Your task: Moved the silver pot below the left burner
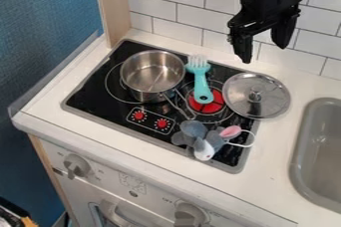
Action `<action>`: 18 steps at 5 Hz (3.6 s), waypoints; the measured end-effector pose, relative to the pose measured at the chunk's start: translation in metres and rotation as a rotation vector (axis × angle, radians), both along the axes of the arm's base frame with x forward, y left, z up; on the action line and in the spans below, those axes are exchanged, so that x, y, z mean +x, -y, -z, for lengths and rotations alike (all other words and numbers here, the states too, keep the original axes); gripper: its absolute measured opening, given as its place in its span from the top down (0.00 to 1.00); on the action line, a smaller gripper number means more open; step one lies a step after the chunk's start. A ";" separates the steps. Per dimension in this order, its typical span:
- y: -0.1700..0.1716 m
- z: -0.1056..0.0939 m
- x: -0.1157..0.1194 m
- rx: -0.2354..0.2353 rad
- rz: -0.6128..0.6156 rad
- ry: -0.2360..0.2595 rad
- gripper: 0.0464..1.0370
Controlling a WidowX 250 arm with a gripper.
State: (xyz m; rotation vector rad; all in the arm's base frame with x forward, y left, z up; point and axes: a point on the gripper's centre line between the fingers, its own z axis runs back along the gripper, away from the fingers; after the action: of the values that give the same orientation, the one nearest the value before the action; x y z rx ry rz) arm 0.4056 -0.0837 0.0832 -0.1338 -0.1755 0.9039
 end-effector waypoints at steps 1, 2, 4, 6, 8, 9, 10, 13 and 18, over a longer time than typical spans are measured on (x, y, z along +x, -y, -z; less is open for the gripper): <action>0.000 0.019 -0.004 0.007 0.003 -0.049 0.04; -0.018 0.029 -0.006 0.008 0.013 -0.053 0.04; -0.056 0.036 -0.007 0.066 -0.025 -0.023 0.04; -0.100 0.032 -0.009 0.140 -0.132 0.007 0.04; -0.153 0.016 -0.031 0.121 -0.315 0.025 0.04; -0.171 0.028 -0.047 0.150 -0.367 -0.017 0.04; -0.175 0.039 -0.061 0.128 -0.393 -0.062 0.04; -0.175 0.057 -0.087 0.141 -0.348 -0.155 0.05; -0.157 0.070 -0.095 0.065 -0.265 -0.095 0.96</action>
State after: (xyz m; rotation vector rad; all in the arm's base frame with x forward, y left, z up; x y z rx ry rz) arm 0.3102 0.0728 0.0131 -0.0065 -0.1363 1.1650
